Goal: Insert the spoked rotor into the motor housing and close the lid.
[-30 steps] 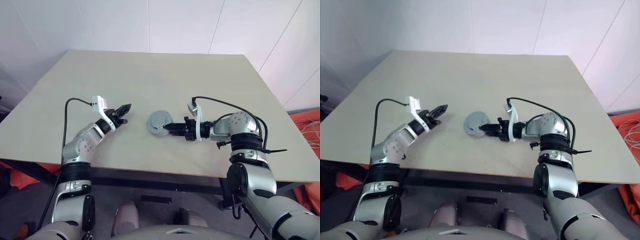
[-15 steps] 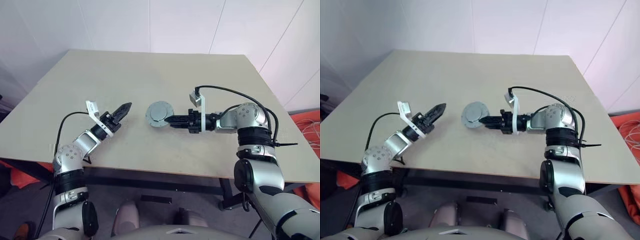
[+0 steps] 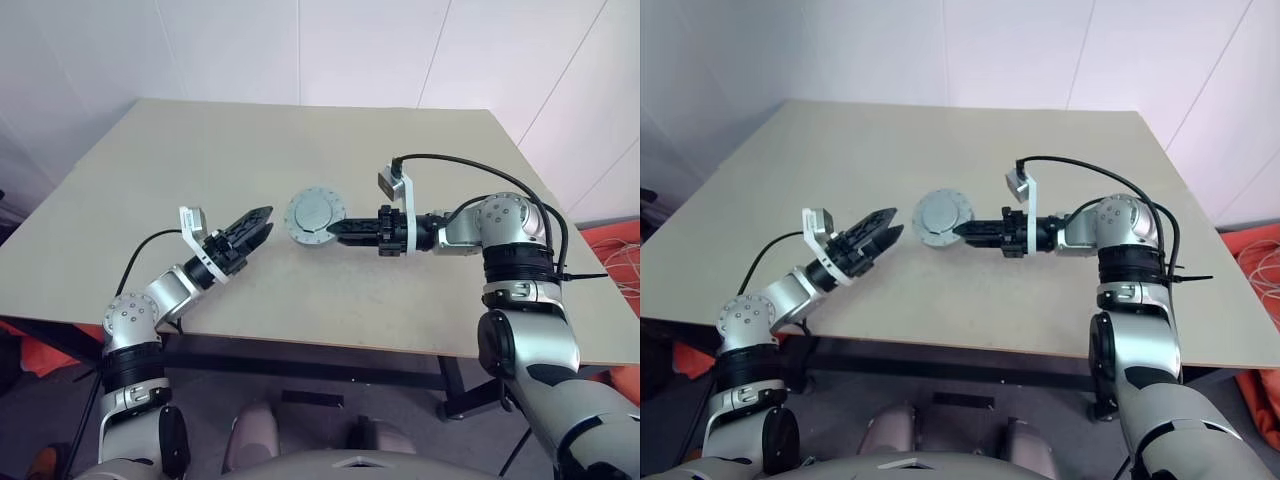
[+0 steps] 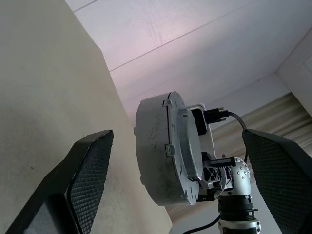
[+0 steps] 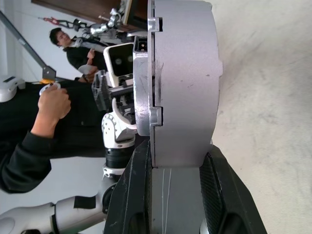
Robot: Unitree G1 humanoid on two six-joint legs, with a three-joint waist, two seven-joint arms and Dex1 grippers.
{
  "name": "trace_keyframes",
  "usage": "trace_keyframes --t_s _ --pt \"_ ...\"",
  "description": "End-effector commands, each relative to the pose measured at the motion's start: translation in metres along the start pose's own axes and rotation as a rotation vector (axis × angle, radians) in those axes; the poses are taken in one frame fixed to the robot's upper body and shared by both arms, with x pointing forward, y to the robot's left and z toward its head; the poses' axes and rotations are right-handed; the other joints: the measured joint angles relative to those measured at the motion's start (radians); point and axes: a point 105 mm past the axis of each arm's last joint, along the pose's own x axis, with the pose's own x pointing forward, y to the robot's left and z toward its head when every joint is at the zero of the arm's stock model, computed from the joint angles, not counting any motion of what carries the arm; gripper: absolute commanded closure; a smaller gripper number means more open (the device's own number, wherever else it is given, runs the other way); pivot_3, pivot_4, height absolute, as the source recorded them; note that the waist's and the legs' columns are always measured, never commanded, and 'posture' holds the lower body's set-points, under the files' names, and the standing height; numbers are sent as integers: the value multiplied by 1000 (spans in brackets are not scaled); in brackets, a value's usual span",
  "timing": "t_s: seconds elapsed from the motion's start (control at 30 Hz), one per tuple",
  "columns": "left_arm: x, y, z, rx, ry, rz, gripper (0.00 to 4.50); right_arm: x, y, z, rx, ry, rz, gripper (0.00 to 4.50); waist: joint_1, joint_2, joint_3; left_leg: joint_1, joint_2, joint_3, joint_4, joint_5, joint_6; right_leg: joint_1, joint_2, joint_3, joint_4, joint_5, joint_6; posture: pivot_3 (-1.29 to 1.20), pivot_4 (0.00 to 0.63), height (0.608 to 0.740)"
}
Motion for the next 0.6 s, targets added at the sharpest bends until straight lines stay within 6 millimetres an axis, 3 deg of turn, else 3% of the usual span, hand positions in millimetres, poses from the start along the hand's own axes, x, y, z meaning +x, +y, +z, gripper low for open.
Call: trace_keyframes --t_s 0.03,0.6 --pt "3 -12 1 -14 5 -55 0 3 43 9 -135 20 138 3390 0 0 0 0 0 0 0 0 0 0 0 0 0 0 0 0 0 740" --pt "17 -31 -16 -31 84 -154 0 18 47 -11 -145 107 175 3390 0 0 0 0 0 -1 3 0 0 2 0 0 0 1 2 0 0 740"
